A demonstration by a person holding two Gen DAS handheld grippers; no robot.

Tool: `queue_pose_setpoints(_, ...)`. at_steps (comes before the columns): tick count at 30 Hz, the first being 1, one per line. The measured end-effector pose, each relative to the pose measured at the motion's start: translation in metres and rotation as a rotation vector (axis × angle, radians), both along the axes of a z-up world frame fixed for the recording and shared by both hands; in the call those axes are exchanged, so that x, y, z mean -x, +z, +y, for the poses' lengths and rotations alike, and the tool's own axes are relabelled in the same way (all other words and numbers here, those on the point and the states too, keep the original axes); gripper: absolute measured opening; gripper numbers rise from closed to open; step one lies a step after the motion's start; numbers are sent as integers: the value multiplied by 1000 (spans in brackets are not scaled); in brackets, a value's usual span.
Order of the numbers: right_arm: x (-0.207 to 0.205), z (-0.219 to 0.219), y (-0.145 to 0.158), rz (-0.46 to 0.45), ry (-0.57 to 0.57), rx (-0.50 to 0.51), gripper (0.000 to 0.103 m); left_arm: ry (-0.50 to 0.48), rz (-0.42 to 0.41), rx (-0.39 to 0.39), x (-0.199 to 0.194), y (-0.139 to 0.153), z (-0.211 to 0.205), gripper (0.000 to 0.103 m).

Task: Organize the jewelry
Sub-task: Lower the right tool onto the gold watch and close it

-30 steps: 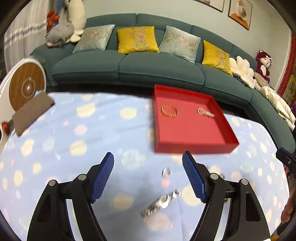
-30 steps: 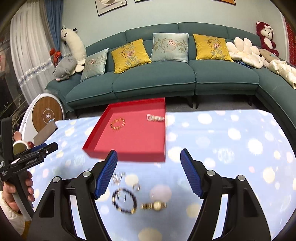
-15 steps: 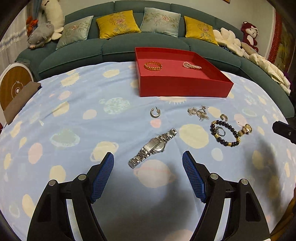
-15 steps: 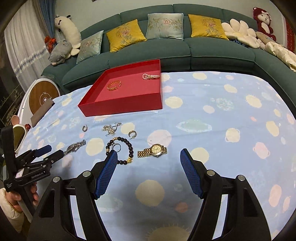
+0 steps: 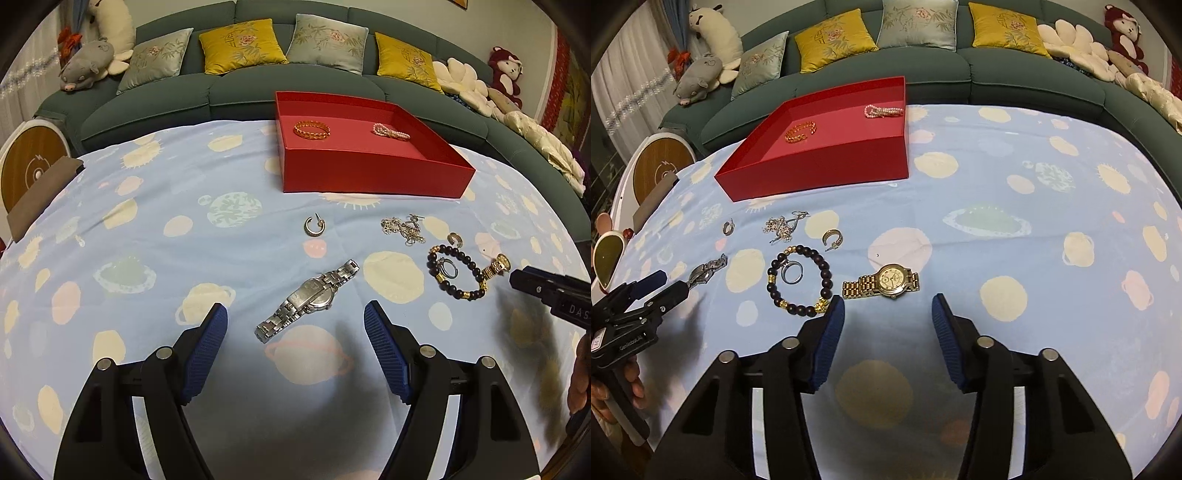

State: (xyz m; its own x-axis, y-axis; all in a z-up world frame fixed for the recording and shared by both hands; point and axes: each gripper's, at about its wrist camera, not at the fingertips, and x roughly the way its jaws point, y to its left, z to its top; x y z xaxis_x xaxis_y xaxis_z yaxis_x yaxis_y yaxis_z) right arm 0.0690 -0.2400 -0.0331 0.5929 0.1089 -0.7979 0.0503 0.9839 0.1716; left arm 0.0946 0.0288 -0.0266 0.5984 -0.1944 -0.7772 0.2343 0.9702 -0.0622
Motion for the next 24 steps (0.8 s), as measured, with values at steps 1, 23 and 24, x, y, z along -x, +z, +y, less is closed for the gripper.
queue_pose_setpoints(1,-1,0,-2,9,-4,-20,43,4,3,9,-1,1,1,74)
queue_pose_setpoints(23,-38,12,-15,10,-122,30,41,65,60,84,-6,-1,17,74)
queue_pose_setpoints(24,-38,13,-15,8,-123,43,37,66,60,83,-6,-2,18,74)
